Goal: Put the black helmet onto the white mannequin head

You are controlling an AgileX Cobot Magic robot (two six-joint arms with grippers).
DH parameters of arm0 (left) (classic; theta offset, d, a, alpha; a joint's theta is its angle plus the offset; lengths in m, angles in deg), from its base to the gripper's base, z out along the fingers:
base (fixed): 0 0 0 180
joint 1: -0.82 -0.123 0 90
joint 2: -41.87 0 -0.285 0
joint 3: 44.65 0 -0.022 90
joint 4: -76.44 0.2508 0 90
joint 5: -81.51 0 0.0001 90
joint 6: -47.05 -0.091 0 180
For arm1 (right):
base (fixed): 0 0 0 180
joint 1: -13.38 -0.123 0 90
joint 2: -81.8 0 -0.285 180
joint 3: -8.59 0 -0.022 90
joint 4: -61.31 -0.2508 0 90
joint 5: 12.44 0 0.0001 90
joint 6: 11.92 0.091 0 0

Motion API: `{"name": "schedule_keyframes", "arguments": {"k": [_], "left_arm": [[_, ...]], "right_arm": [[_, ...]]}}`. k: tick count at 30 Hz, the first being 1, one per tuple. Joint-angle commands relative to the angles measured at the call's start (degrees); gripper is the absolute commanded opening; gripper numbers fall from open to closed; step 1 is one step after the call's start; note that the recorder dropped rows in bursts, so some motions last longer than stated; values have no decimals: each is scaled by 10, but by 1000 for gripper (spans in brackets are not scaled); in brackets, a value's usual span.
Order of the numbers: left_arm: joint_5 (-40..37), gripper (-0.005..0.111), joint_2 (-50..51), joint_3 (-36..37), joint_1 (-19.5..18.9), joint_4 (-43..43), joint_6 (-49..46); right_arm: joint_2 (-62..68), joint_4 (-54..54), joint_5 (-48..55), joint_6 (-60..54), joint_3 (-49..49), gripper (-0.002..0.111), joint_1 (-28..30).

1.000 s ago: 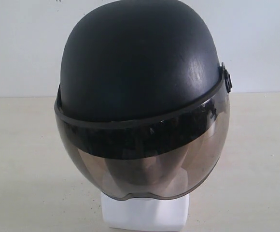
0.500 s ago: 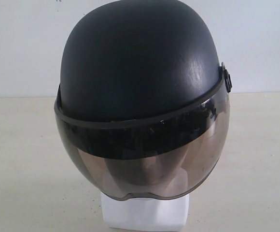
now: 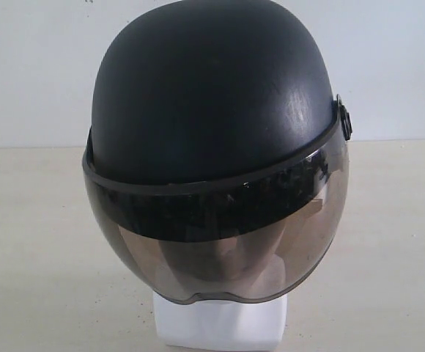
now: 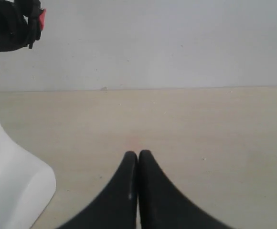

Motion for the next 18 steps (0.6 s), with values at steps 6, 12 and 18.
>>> {"name": "schedule_keyframes", "arguments": {"k": [6,12,18], "left_arm": [[1,4,-3,2,0,1,8],[1,4,-3,2,0,1,8],[1,4,-3,2,0,1,8]], "right_arm": [[-24,-53,65,-133,-3,0,5],[-24,-53,97,-126,-3,0,45],[-24,-52,97,-70,-3,0,73]]}}
